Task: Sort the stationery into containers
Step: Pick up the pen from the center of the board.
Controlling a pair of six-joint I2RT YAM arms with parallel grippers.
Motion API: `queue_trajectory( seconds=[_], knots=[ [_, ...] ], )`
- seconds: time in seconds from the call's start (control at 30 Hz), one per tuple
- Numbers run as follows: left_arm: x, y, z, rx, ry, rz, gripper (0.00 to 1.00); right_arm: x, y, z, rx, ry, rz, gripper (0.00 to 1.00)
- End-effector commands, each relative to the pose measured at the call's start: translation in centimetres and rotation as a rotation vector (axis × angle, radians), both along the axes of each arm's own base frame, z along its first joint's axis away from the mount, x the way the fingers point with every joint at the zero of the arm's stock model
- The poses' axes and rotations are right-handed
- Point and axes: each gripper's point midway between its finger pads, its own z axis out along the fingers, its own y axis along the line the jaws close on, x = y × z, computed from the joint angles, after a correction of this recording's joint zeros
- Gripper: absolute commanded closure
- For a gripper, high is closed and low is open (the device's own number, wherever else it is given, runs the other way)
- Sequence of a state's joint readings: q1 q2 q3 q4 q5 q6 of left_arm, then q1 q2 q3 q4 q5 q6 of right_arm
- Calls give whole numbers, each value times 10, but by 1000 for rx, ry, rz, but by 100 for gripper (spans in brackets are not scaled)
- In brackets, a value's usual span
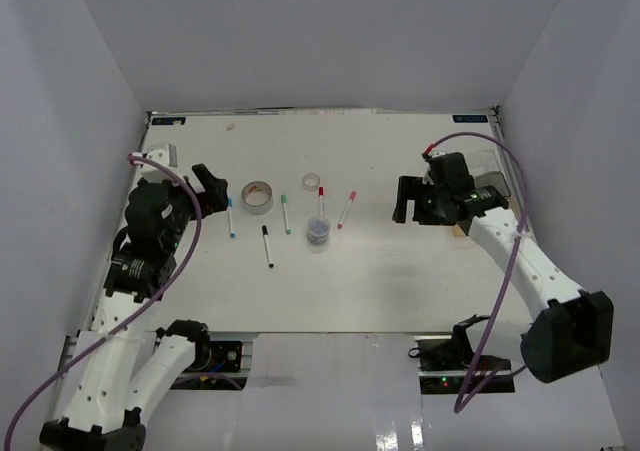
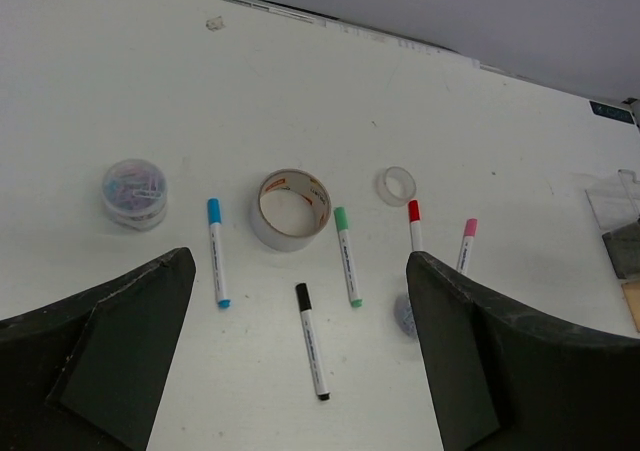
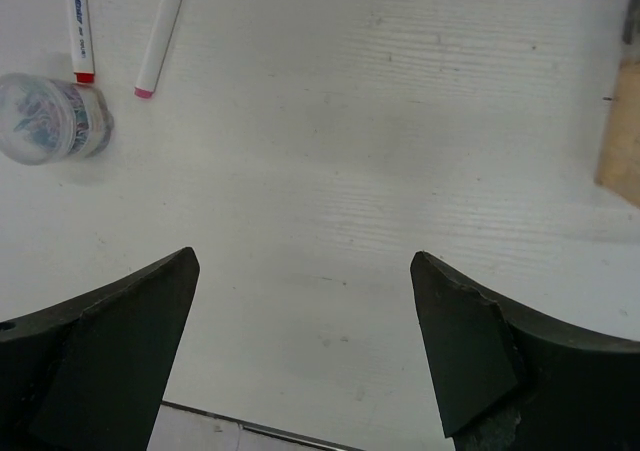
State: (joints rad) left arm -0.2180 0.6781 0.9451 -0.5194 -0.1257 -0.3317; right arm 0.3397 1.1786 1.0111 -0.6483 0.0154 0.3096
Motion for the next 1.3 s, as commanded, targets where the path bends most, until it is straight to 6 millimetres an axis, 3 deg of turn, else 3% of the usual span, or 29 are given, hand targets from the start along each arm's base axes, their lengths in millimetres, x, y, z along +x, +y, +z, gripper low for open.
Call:
queue_trajectory(
  seconds=[0.0, 0.07, 0.2, 0.27, 0.3, 0.33, 0.6, 0.87, 1.13, 1.27],
  knots=[
    [27, -10, 4, -20, -27, -17, 2, 28, 29, 11, 15, -38, -14, 7],
    [37, -9, -12, -3, 15, -3, 2, 38, 40, -8, -5, 19, -23, 5],
    [43, 3, -43, 34, 36, 65, 2, 60, 72, -19, -5, 28, -35, 1],
    [40, 11, -55, 48, 44, 100, 2, 65, 89, -33, -7, 59, -46, 5],
    [37, 12, -57, 47, 47, 105, 2, 72, 99, -29, -3, 42, -48, 7],
    [34, 14, -52, 35, 24, 110, 2, 76, 103, -41, -18, 63, -66, 9],
    [27, 13, -53, 18, -5, 101, 2, 97, 146, -74, -58, 102, -118, 28],
    [27, 8, -56, 11, 5, 75, 2, 109, 153, -96, -104, 107, -199, 46],
    [28, 5, -58, 8, 14, 60, 2, 111, 152, -125, -147, 147, -230, 54],
    [28, 4, -59, 7, 15, 59, 2, 109, 149, -135, -162, 165, -250, 63]
  ],
)
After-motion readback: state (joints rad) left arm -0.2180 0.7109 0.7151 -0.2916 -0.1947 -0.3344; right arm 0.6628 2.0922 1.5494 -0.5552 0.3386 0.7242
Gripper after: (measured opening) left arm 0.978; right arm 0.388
